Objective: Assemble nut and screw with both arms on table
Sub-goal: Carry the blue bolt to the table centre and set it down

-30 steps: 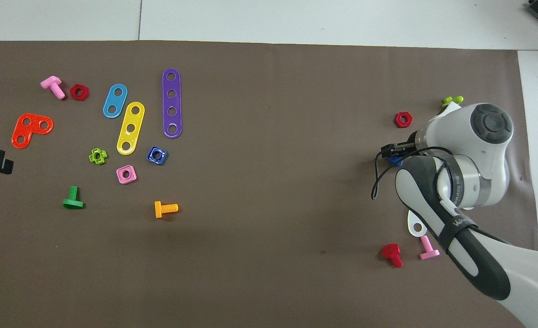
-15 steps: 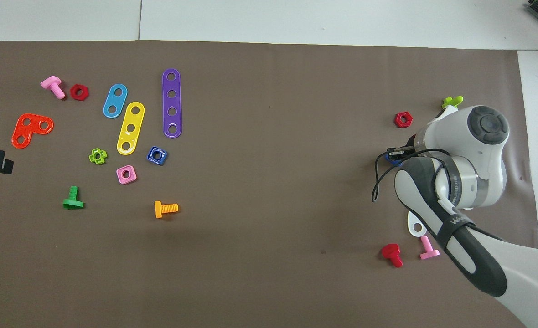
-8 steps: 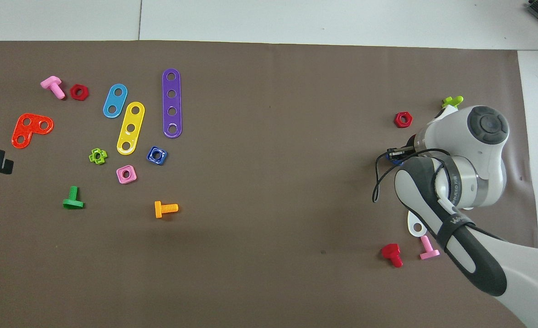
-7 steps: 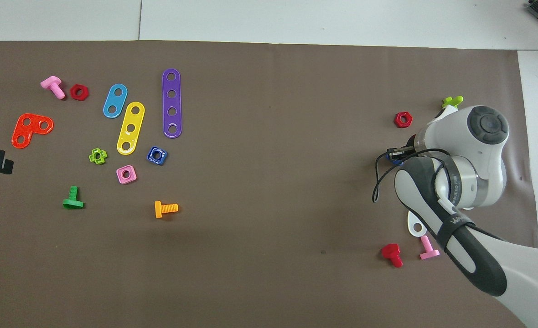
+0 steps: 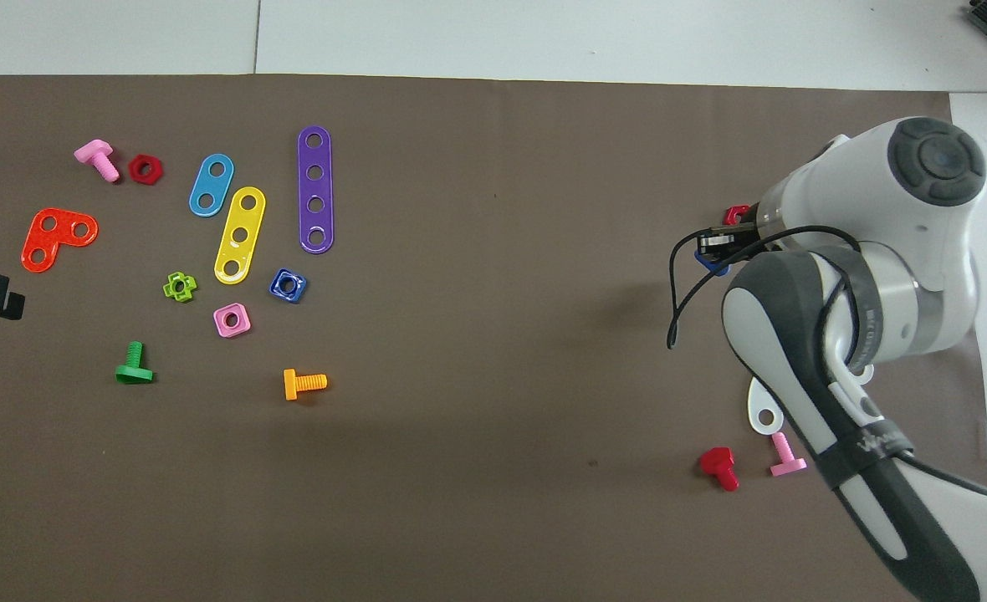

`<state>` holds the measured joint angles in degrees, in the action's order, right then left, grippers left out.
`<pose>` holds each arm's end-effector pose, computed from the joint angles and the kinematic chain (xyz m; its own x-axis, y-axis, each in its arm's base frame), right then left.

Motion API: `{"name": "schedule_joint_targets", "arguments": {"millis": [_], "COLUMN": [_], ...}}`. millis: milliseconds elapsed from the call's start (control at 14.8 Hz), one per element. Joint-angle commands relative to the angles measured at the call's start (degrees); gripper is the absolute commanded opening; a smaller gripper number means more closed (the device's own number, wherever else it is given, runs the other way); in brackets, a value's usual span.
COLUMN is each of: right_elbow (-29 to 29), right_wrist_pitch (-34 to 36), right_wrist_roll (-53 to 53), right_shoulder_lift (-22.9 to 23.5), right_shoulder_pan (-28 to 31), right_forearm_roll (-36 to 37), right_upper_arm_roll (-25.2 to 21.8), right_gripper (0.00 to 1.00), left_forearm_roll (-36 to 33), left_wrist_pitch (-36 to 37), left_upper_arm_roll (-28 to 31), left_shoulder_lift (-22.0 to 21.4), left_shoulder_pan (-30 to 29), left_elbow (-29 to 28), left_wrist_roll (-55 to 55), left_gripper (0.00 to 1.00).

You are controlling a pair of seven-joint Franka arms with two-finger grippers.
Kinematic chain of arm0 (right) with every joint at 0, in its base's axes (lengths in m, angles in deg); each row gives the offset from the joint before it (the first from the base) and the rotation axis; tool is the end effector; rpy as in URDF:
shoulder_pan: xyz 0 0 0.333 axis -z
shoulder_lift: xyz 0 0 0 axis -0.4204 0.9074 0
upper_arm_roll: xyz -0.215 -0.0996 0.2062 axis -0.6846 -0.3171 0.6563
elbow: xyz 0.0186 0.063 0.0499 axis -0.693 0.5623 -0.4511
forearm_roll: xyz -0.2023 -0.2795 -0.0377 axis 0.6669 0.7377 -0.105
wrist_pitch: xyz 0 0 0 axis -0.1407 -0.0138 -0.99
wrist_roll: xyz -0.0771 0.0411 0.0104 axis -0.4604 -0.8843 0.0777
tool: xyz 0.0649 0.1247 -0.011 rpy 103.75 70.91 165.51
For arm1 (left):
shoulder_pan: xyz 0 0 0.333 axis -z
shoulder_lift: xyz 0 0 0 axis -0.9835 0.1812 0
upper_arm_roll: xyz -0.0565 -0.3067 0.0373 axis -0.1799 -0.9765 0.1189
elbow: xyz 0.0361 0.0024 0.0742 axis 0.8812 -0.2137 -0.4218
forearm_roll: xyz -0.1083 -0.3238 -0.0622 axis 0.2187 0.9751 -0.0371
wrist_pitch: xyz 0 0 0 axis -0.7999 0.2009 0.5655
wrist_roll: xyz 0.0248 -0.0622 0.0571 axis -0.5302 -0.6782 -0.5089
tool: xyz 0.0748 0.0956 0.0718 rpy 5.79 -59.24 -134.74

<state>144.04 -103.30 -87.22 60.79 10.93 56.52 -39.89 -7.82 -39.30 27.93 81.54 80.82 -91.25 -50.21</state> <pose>0.5689 0.1113 0.4177 0.9987 0.0236 0.0456 0.0242 -0.9996 -0.0125 0.4778 0.0085 0.6167 0.9942 -0.0781 -0.0741 -0.0754 -0.9964 0.0381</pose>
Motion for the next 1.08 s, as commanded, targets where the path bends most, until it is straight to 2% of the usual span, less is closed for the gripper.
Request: {"name": "schedule_joint_targets", "arguments": {"millis": [0,270,472,674,1011], "right_elbow": [-1.2,-6.5,-6.6,-6.9,-5.7], "right_wrist_pitch": [-1.8,-7.9,-11.0,-16.6,-17.3], "right_wrist_roll": [-4.7,-18.5,-22.1,-30.9,-33.8], "right_shoulder_lift": [1.5,8.1,10.4,15.2,16.0], "right_shoulder_pan": [-6.0,-14.3,-17.8,-23.5,-24.5], "right_forearm_roll": [-1.4,-2.4,-2.0,-0.9,1.6], "right_upper_arm_roll": [-0.1,-0.1,-0.1,-0.2,-0.2], "right_gripper": [0.0,0.0,0.0,0.0,0.0], "left_forearm_roll": [1.0,1.0,1.0,0.9,0.9], "left_wrist_pitch": [-0.1,-0.1,-0.1,-0.1,-0.1], "left_upper_arm_roll": [-0.2,-0.2,-0.2,-0.2,-0.2], "left_shoulder_lift": [-1.7,-1.7,-1.7,-1.7,-1.7], "left_shoulder_pan": [-0.6,-0.6,-0.6,-0.6,-0.6], "left_elbow": [-1.9,-1.9,-1.9,-1.9,-1.9], "left_wrist_roll": [-0.4,-0.4,-0.4,-0.4,-0.4], "left_gripper": [1.0,1.0,1.0,1.0,1.0]}}
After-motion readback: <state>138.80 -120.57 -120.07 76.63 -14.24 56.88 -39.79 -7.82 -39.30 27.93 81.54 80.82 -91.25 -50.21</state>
